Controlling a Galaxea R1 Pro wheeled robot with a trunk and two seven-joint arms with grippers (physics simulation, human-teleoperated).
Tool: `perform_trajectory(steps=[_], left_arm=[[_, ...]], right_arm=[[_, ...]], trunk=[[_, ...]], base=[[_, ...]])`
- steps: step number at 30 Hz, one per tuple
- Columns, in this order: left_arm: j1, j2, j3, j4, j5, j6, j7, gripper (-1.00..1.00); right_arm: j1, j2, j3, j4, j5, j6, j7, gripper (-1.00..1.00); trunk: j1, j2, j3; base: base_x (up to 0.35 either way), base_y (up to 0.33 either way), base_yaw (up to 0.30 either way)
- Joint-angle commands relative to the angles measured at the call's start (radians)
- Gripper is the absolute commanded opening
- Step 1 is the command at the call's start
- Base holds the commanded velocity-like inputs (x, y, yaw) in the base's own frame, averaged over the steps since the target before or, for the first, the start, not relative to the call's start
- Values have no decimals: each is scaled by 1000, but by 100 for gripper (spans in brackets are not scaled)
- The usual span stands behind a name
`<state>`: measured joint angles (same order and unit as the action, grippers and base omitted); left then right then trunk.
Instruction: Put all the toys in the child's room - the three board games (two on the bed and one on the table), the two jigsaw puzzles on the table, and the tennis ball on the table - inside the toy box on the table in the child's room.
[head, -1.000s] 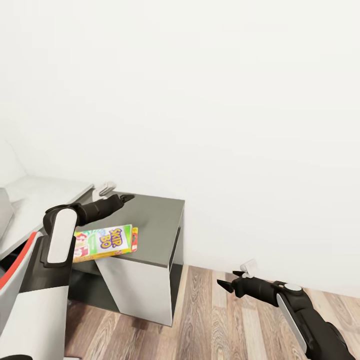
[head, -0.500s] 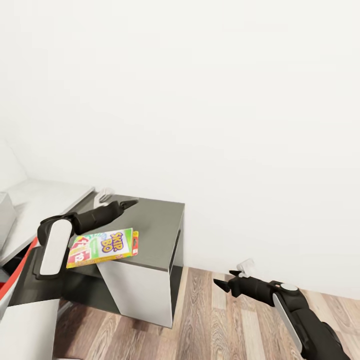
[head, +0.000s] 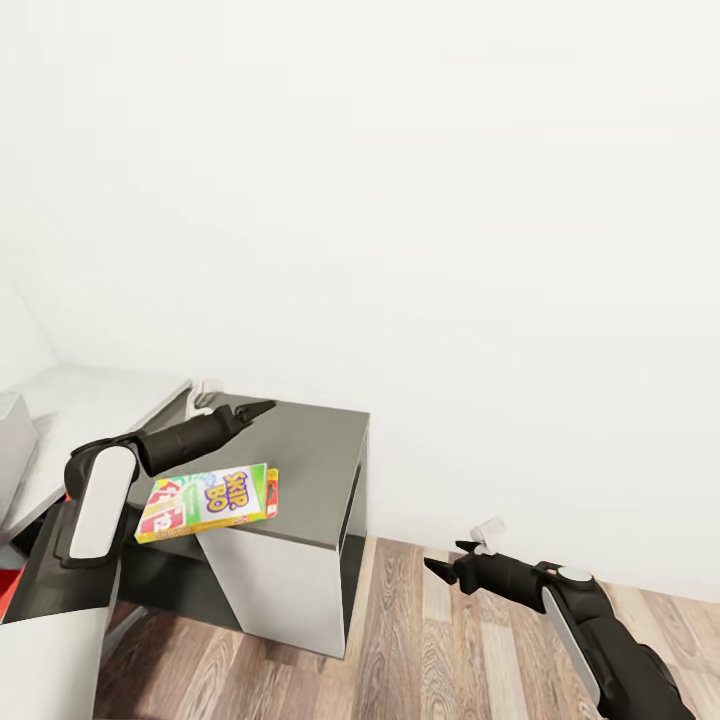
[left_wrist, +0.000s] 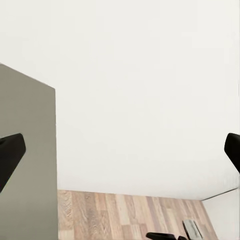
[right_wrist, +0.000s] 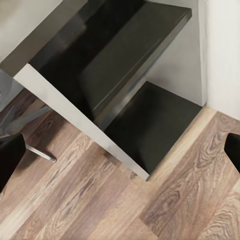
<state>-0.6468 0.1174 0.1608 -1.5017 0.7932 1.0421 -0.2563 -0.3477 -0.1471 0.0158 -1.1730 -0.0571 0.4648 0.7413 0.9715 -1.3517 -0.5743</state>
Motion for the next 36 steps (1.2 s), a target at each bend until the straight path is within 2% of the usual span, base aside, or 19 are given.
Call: perform_trajectory(steps=[1,14,25,36], left_arm=[[-1,1,1,0,-10,4,-13,100],[1,5,-12,1,-10,3,-24,100],[3,6,-45,1,-11,3,-24,100],[3,6,-48,4,-16,3,-22,100]], right_arm=[[-1,0,1,0,-6,8,0,100],[-1,1,3,3,-6,7,-1,100],[-1,1,0,1,-15,8,-1,100],[-1,2,-1,-2,-19,10,-2,100]], trunk=[[-4,7,2],[-54,98,43],[-96,175,77],[-138,252,112]], base=[[0,0,0],[0,0,0],[0,0,0],[0,0,0]])
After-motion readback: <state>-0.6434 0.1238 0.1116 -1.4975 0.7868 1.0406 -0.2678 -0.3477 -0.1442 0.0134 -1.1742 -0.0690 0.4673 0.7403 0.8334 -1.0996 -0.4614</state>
